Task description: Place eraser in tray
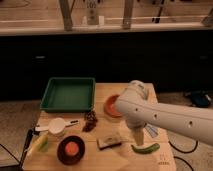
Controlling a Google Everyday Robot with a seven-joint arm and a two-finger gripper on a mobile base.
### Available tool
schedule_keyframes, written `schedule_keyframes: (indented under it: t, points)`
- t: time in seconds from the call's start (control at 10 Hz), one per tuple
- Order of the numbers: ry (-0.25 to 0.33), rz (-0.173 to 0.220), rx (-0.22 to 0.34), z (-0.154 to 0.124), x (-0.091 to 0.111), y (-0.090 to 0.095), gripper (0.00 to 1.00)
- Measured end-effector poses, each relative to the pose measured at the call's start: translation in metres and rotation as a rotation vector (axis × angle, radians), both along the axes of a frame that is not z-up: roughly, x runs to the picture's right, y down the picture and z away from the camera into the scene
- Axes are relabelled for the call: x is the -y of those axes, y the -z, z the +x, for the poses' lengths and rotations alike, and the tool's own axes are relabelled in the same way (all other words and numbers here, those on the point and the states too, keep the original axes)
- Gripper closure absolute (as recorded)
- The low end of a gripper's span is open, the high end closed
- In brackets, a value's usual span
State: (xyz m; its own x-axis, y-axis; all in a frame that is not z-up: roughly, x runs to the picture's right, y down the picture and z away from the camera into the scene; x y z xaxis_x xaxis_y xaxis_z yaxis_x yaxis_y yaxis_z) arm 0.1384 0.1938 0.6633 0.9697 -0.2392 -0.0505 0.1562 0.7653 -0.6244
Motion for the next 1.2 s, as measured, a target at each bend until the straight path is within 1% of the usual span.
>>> schedule_keyframes:
  t: [0.1, 0.2, 0.5, 1.2]
  points:
    - [0.001, 0.003, 0.01, -0.01, -0.001, -0.002, 0.2]
    - [0.002, 0.005, 0.013, -0.013, -0.001, -0.003, 0.2]
    - [-0.015, 0.013, 0.041, -0.034, -0.002, -0.01, 0.2]
    - [-0.037, 0.018, 0.094, -0.056, -0.008, -0.027, 0.2]
